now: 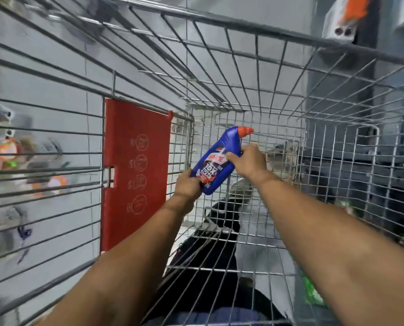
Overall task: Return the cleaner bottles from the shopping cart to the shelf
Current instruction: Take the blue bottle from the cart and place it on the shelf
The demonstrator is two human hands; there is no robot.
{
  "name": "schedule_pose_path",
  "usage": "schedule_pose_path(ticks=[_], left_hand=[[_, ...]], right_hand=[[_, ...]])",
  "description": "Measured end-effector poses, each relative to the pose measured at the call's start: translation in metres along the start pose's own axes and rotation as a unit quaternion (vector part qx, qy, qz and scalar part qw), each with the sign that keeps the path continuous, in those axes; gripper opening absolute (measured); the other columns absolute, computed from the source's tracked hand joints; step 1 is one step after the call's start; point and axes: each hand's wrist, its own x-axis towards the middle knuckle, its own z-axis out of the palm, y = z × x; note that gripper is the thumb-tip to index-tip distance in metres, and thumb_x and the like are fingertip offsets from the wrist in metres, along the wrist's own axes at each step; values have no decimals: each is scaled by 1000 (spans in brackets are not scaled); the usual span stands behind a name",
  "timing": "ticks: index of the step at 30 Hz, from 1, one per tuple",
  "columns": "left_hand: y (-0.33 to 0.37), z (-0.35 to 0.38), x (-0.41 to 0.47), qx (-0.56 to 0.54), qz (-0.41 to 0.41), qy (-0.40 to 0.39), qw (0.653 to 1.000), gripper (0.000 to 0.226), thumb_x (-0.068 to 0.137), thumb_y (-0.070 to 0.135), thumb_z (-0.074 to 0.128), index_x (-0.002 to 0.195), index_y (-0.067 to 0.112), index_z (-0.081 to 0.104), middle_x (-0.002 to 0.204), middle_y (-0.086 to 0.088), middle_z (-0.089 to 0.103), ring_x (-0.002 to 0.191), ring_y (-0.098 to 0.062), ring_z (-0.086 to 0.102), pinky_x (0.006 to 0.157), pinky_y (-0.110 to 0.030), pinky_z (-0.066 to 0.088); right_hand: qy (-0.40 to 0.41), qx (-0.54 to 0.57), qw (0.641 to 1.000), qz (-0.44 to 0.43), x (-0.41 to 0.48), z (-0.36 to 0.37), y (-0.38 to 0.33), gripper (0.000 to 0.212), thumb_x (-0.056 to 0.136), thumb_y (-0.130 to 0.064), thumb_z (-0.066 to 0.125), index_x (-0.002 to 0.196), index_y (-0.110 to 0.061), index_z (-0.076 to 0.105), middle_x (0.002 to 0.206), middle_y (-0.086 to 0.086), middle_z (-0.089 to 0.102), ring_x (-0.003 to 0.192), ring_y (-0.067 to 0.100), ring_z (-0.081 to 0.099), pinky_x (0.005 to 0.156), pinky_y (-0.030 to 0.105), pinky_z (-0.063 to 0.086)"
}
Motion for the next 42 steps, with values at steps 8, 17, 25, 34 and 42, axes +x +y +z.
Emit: schedule_pose_path(ticks=[8,17,25,34,42], left_hand=[[0,12,-22,-96,-64,-10,993,32,81,-16,39,86,10,55,99,-20,64,87,-29,60,68,-35,50],[44,14,-100,100,99,-233,962,33,77,-13,60,99,12,63,85,-1,74,76,-14,70,64,-23,58],[70,51,-267,232,386,-374,810,34,69,-12,71,102,-5,63,90,-9,75,83,-17,69,78,-29,58],[54,139,-409,325,590,-448,588,42,73,-1,74,113,6,63,112,-11,70,96,-11,62,87,-29,51],[-10,262,-450,459,691,-387,403,41,68,13,79,106,9,65,109,-13,72,99,-21,65,78,-27,48]], right_hand=[[21,99,995,-14,-14,-23,0,36,77,-33,72,106,-14,65,104,7,71,89,24,65,83,37,52],[83,170,973,-135,-118,-131,7,33,63,-36,76,91,-34,60,94,0,68,90,26,66,89,52,53],[273,271,878,-284,-349,-216,50,37,74,-11,73,104,-29,64,91,-18,70,77,-7,66,70,10,49],[469,244,793,-304,-519,-265,119,42,74,-7,74,99,-37,60,98,-17,67,78,-7,64,76,12,49],[600,222,757,-136,-546,-262,211,60,63,-36,69,120,-21,61,119,12,64,106,27,65,97,48,49]])
